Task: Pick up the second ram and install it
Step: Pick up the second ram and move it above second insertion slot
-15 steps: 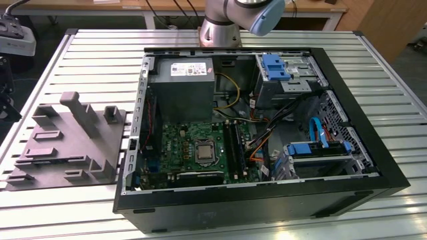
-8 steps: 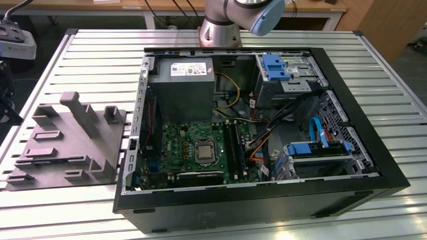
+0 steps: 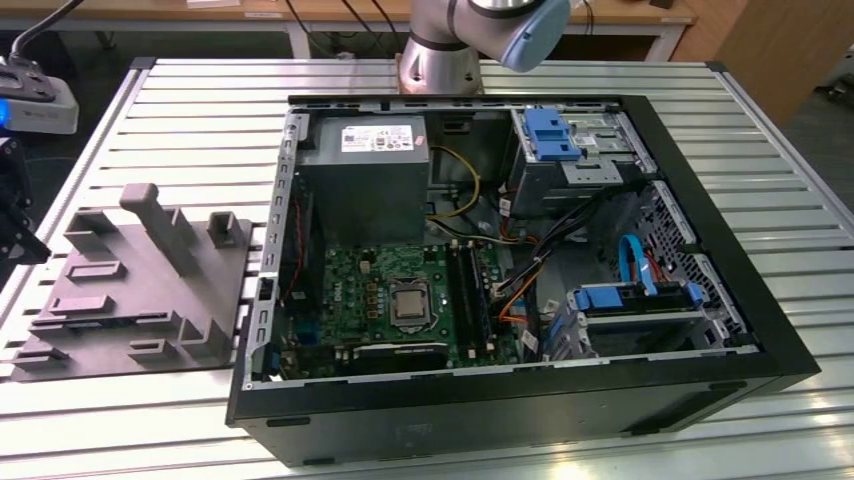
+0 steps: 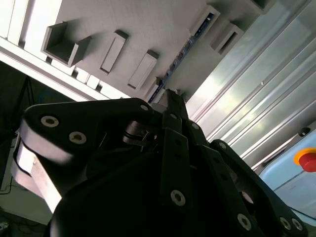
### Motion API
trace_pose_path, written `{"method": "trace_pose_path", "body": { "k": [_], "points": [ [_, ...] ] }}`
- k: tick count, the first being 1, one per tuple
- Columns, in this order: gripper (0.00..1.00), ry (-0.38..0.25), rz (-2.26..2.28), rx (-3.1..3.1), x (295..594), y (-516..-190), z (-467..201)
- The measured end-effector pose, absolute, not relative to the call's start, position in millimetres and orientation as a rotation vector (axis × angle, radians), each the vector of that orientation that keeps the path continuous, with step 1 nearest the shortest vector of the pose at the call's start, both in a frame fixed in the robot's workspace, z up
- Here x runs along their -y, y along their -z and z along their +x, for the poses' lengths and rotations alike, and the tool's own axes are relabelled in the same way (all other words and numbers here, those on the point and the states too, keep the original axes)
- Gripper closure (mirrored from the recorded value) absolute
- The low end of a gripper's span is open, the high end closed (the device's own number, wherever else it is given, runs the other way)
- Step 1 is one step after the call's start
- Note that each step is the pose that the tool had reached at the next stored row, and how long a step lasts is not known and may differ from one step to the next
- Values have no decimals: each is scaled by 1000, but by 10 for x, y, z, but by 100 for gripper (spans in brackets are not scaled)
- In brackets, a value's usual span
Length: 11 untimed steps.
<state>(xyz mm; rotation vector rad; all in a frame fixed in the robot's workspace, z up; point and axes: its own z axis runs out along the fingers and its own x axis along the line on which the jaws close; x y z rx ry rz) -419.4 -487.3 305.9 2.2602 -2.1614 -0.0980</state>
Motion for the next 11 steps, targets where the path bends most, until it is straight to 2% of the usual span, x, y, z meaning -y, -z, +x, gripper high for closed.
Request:
{"method": "trace_pose_path", "body": {
  "k": [11],
  "points": [
    [90, 83, 2272, 2164, 4909, -2904, -4195]
  ]
}}
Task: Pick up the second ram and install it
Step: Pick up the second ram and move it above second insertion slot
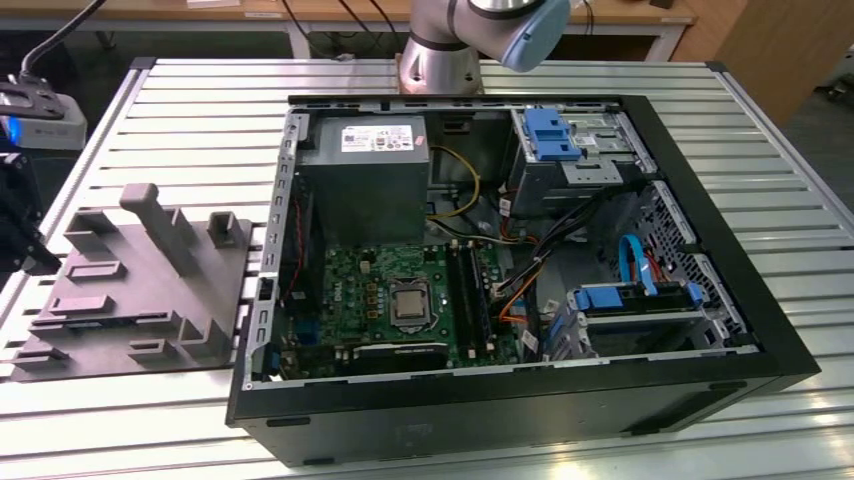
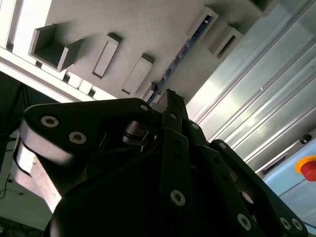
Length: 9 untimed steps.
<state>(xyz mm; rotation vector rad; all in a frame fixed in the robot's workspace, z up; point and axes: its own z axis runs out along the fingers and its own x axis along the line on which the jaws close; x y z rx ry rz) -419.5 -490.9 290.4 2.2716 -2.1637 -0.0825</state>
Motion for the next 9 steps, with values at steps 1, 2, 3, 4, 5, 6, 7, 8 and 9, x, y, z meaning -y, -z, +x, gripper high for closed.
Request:
{"method": "trace_pose_path", "body": {
  "k": [1, 2, 3, 4, 5, 6, 7, 8, 9],
  "points": [
    [90, 82, 2272, 2164, 4911, -2885, -4195],
    [90, 82, 2271, 2164, 4913, -2867, -4195],
    [90, 82, 2271, 2165, 4916, -2849, -4195],
    [90, 82, 2269, 2166, 4918, -2830, -4195],
    [90, 82, 2268, 2167, 4920, -2812, -4196],
    [90, 82, 2267, 2168, 4922, -2794, -4196],
    [90, 82, 2267, 2169, 4923, -2776, -4196],
    [90, 82, 2266, 2170, 4924, -2757, -4196],
    [90, 83, 2266, 2170, 4925, -2741, -4195]
  ]
}}
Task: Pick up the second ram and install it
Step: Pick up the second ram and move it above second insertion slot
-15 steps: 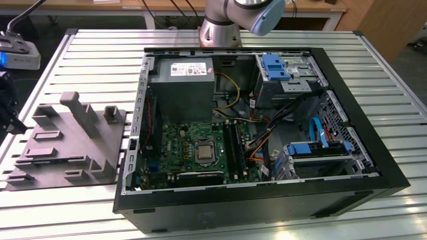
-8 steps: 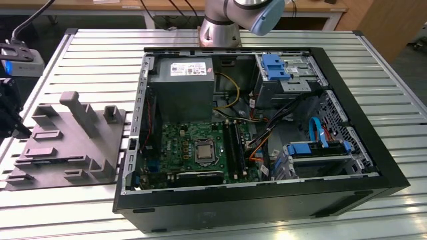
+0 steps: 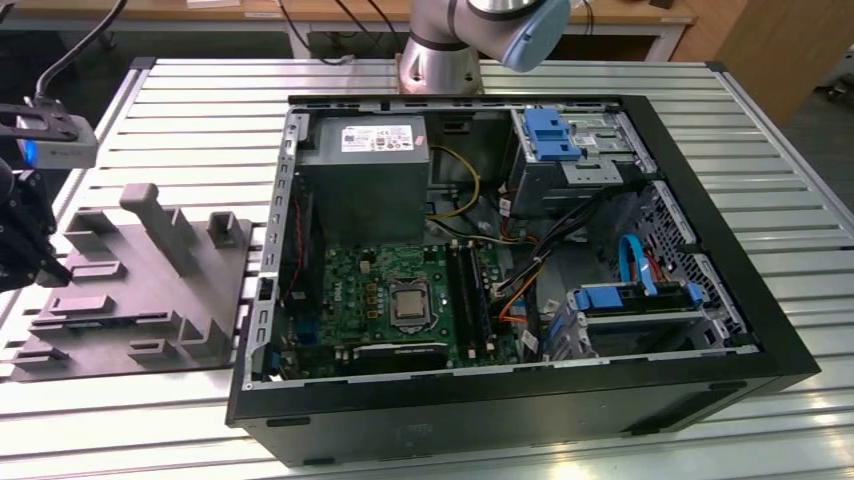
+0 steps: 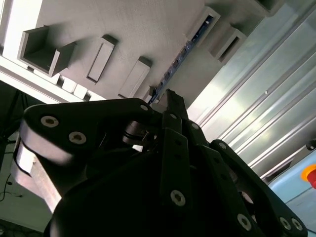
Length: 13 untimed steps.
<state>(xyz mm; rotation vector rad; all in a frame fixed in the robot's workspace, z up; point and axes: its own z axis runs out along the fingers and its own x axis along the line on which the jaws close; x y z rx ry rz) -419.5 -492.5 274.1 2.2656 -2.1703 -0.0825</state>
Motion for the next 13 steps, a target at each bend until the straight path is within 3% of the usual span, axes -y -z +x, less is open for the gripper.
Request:
{"method": "trace_pose_path", "body": {
  "k": [13],
  "points": [
    [90, 83, 2224, 2214, 4932, -2529, -4199]
  ]
}}
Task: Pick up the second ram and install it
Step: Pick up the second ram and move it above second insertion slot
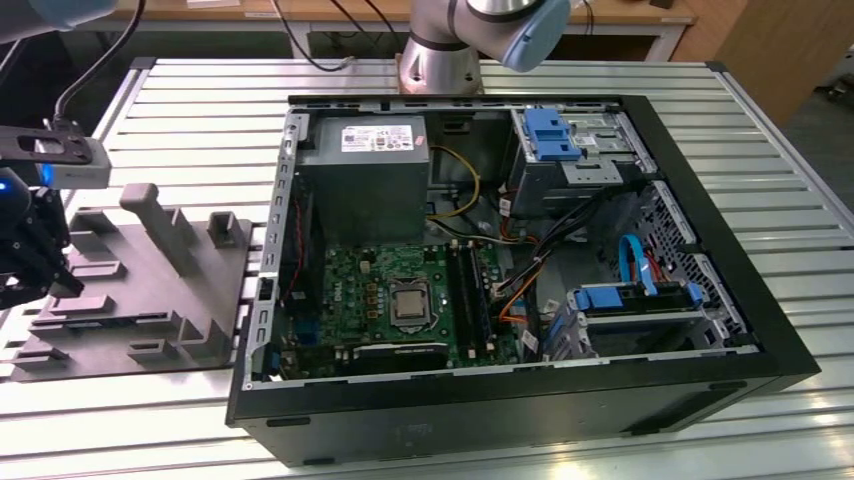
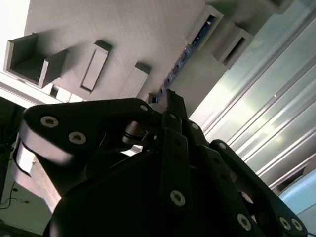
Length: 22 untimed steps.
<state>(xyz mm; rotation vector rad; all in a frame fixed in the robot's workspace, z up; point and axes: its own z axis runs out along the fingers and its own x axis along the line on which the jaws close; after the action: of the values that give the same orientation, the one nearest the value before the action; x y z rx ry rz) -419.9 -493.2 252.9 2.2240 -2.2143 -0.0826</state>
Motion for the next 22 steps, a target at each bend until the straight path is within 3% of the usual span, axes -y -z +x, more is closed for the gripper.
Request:
{"method": "trace_pose_path", "body": {
  "k": [22],
  "points": [
    [90, 83, 2214, 2225, 4933, -2298, -4217]
  ]
}}
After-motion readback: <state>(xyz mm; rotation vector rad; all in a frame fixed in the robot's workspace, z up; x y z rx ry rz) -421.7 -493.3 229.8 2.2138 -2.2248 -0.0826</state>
